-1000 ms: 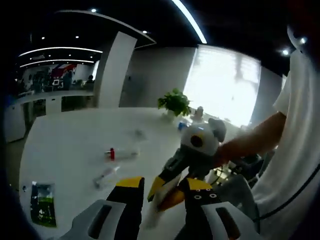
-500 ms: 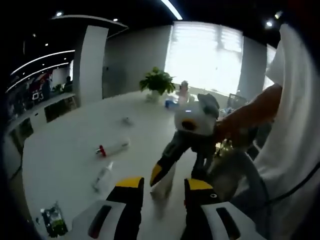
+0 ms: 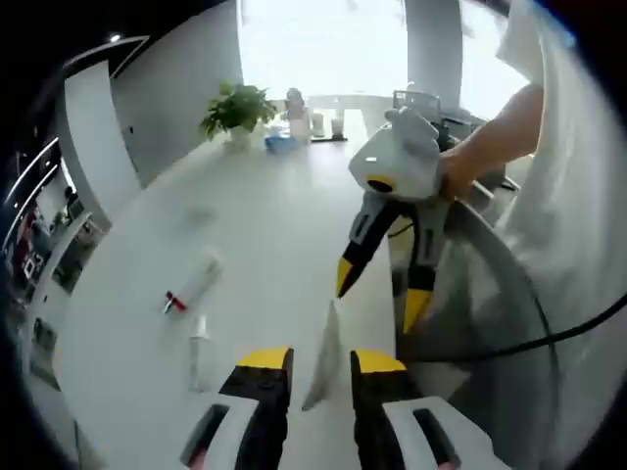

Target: Arrange the skincare products in the storage area until every visible bottle or jar stands upright without overlapping.

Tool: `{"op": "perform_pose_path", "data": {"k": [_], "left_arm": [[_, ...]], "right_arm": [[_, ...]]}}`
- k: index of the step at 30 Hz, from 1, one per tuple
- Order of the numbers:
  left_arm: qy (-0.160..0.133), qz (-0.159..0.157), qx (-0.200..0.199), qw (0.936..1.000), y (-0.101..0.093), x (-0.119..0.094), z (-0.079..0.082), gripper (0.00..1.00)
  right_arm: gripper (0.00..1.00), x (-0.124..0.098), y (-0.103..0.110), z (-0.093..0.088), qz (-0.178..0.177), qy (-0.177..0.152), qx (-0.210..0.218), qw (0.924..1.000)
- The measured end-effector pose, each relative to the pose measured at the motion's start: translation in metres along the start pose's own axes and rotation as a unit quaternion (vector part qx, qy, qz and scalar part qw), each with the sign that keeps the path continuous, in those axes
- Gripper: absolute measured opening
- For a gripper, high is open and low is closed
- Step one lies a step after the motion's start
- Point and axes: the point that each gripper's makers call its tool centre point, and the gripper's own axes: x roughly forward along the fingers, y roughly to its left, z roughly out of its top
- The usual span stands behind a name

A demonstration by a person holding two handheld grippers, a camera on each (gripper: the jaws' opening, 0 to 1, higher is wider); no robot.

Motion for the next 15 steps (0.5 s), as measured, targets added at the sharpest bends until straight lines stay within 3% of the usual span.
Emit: {"op": "perform_pose_path", "data": {"k": [3, 7, 15], "left_arm": [[0.017, -0.006, 0.013, 0.9997, 0.000, 0.003, -0.002, 0.14], [0.034, -0.021, 0.035, 0.9986, -0.005, 0.005, -0.002, 0.10], [0.041, -0.023, 0.018, 0.9987, -0.004, 0.003, -0.003, 0.05]], "right_arm": [[0.54, 0.000, -0.003, -0.009, -0.024, 0.019, 0.009, 0.9995], [0.52, -0.001, -0.011, -0.015, -0.057, 0.042, -0.020, 0.9973], [0.51, 0.002, -0.007, -0.018, -0.062, 0.058, -0.023, 0.9961]]}}
